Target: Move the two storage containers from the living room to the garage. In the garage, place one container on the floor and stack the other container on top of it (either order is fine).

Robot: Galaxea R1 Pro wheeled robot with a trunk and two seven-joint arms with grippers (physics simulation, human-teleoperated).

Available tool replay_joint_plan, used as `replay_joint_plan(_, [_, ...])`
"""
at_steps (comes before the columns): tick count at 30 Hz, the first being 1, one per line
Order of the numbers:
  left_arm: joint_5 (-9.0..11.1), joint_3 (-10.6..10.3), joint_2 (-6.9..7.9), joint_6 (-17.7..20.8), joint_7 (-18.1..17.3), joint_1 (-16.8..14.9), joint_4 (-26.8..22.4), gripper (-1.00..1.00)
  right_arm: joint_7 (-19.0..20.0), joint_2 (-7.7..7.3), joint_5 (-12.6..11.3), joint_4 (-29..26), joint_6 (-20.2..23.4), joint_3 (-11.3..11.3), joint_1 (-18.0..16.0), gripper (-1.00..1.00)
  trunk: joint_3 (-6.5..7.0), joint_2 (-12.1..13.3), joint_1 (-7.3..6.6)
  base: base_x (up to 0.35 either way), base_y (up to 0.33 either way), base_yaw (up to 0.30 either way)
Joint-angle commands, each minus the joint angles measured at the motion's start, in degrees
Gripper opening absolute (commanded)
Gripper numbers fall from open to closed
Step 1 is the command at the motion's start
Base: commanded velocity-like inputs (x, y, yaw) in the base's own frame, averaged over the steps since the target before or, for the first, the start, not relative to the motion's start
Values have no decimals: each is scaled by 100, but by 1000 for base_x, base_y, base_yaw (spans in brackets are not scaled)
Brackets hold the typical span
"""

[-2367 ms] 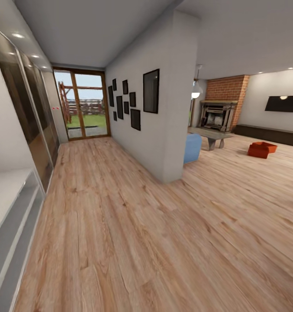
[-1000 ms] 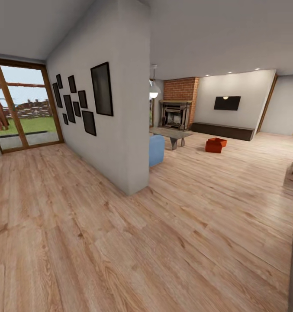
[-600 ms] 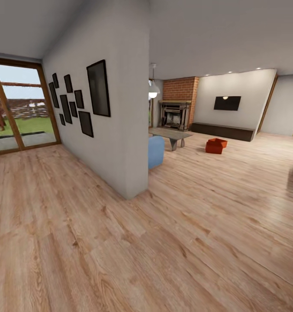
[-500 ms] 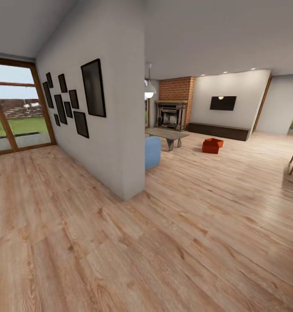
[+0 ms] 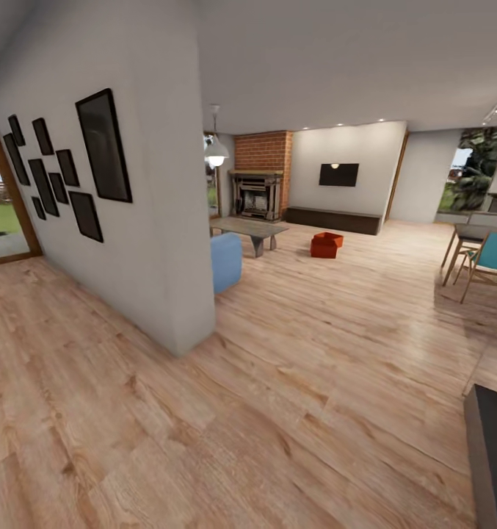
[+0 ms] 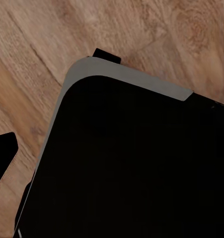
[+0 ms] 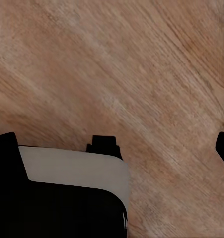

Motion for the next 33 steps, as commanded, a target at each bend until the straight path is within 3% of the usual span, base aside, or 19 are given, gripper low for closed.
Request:
replay_joint_plan(1, [10,13,-1,-11,0,-1,-1,100,-25,1,31,17,-25,28,-8,100,-6,-3,3,323,0,-285])
replay_joint_plan(33, [4,-3,-1,-18,1,-1,-1,100,-25,-16,39,16,-29,28,-8,100,-6,-3,3,322,0,-274])
